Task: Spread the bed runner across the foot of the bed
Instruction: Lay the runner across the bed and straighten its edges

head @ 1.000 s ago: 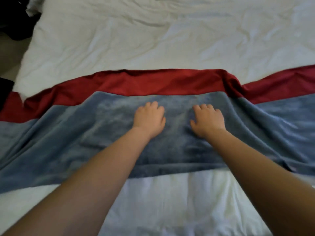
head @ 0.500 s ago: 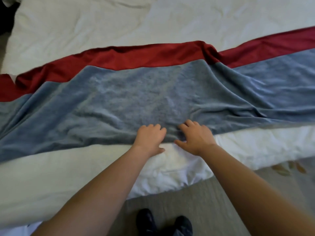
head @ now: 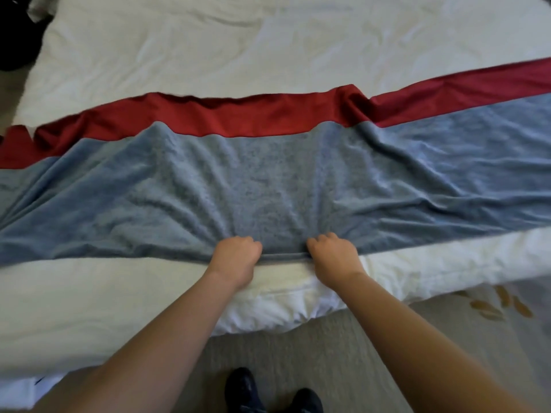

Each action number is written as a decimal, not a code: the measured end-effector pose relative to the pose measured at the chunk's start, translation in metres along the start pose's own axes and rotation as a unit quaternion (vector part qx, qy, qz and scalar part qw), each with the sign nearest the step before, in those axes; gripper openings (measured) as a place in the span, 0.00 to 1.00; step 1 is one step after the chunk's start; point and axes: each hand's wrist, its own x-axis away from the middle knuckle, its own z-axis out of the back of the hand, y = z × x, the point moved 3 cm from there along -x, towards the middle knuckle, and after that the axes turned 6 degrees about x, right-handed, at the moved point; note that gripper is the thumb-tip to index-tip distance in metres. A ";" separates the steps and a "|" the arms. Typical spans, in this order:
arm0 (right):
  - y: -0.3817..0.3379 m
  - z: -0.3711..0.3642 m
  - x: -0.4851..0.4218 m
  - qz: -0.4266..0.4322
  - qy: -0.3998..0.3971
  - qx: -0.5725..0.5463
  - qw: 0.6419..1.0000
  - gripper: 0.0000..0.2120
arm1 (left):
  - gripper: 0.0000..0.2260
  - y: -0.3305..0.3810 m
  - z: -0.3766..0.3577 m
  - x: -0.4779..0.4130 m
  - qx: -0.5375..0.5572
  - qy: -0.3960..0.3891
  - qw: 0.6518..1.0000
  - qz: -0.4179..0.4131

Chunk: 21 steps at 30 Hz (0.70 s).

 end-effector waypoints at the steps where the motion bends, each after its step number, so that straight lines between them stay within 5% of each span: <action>1: 0.002 0.000 0.002 -0.001 0.003 -0.001 1.000 0.12 | 0.10 0.000 -0.001 0.002 -0.002 0.005 1.000 0.003; 12: -0.007 0.000 0.003 -0.027 0.031 -0.017 0.999 0.10 | 0.12 -0.088 -0.006 0.031 -0.044 0.065 0.989 0.123; 21: -0.145 0.031 -0.042 0.111 0.181 0.007 0.977 0.16 | 0.09 -0.212 -0.008 0.072 -0.069 0.152 0.975 0.147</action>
